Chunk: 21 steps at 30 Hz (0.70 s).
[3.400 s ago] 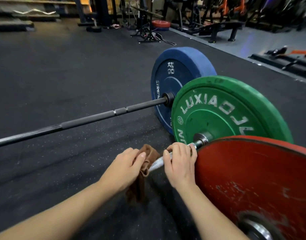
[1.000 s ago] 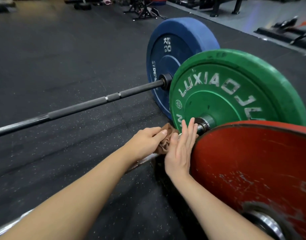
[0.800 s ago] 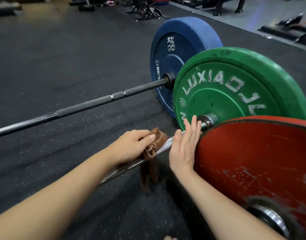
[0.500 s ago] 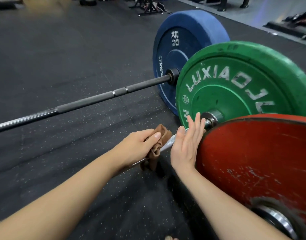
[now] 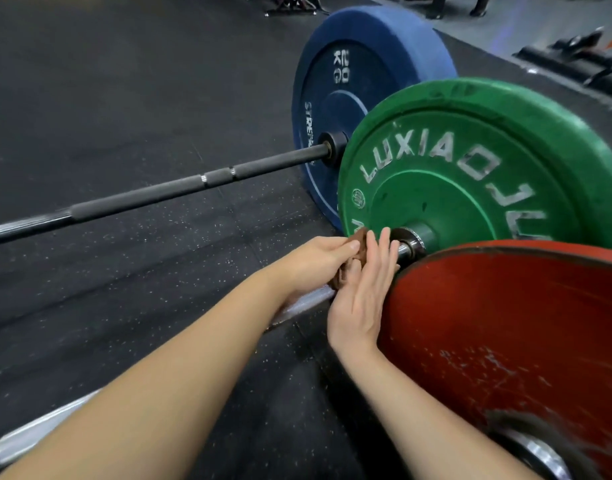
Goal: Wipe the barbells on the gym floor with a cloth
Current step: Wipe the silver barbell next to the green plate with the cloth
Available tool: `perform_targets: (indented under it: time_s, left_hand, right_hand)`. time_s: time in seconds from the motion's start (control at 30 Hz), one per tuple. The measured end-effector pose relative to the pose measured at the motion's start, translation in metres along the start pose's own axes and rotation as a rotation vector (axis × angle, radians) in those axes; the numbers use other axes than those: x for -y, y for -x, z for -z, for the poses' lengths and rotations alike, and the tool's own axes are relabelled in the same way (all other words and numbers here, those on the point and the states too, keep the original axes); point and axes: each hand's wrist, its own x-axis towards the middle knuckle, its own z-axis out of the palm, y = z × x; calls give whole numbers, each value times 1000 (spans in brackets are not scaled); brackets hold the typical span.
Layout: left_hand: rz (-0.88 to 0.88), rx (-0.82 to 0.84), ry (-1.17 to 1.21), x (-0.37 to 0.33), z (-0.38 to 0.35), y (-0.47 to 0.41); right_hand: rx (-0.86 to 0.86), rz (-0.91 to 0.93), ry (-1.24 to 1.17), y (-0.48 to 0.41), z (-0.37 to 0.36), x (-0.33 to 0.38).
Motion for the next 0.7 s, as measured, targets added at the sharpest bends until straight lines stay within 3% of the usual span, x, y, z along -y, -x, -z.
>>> perform_targets:
  time_s: [0.17, 0.4, 0.53, 0.7]
  left_hand:
    - [-97, -8, -241, 3, 25, 35]
    - [-11, -9, -445, 13, 61, 99]
    - [30, 32, -446, 17, 83, 131]
    - [16, -44, -419, 29, 77, 134]
  right_hand:
    - [35, 34, 6, 2, 5, 1]
    - [70, 49, 59, 2, 7, -5]
    - [84, 52, 71, 3, 10, -3]
    - [61, 52, 79, 3, 7, -2]
